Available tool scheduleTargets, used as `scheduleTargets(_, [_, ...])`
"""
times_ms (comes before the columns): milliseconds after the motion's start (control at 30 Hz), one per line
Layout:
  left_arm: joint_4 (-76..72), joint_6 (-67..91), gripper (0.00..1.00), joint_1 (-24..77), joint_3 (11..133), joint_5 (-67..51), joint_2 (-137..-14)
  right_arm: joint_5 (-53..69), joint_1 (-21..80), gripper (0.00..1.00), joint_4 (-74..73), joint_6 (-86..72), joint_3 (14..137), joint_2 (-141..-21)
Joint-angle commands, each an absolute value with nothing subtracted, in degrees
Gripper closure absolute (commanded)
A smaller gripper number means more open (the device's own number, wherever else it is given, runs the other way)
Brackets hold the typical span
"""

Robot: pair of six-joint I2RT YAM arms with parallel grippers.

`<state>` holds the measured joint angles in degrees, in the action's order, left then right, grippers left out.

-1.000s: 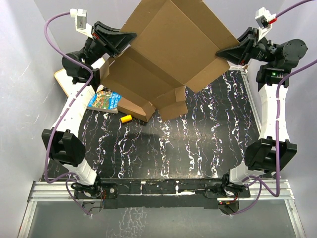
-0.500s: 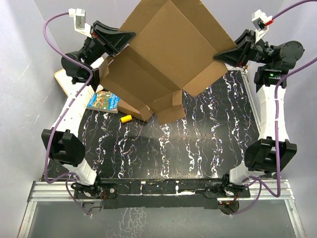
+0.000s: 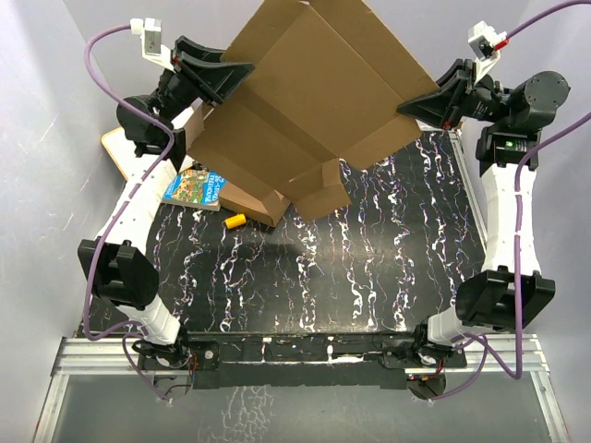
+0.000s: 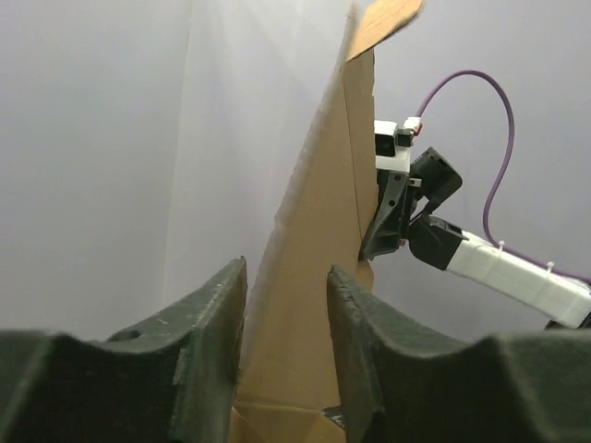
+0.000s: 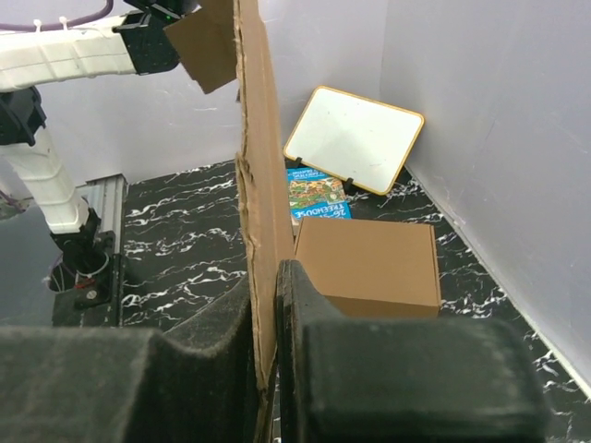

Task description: Fold the paper box

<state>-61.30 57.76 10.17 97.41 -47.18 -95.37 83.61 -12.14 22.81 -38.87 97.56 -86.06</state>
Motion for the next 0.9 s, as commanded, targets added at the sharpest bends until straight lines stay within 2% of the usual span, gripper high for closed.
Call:
scheduleTargets(0, [-61.12, 55.76, 0.52, 8.94, 95.16, -45.75, -92.44, 78.73, -13.63, 0.92, 10.45, -28.81, 97.09, -80.75])
scheduleTargets(167, [-55.89, 50.36, 0.24, 6.36, 87.98, -45.37, -86.34, 73.81, -17.43, 0.92, -11.12, -13.89, 98.9, -77.48])
scheduleTargets(333, [-45.89, 38.6, 0.05, 4.43, 74.15, -41.02, -74.26, 70.33, -19.67, 0.92, -26.34, -6.14, 101.17, -75.49])
scheduleTargets(433, [-38.94, 31.71, 0.03, 4.22, 68.99, -39.57, -69.55, 69.53, -20.27, 0.92, -33.73, -4.5, 103.3, -75.3])
scheduleTargets(667, [-29.46, 21.55, 0.03, 4.04, 61.69, -40.14, -67.2, 53.82, -20.52, 0.92, -48.8, 8.54, 105.64, -77.96])
scheduleTargets(767, [-30.31, 19.29, 0.03, 4.06, 60.05, -42.87, -70.78, 51.46, -20.65, 0.92, -49.35, 11.49, 101.02, -77.51])
scheduleTargets(867, [-38.06, 19.87, 0.05, 4.28, 58.36, -47.02, -76.07, 50.85, -20.65, 0.92, -49.39, 13.53, 98.97, -76.49])
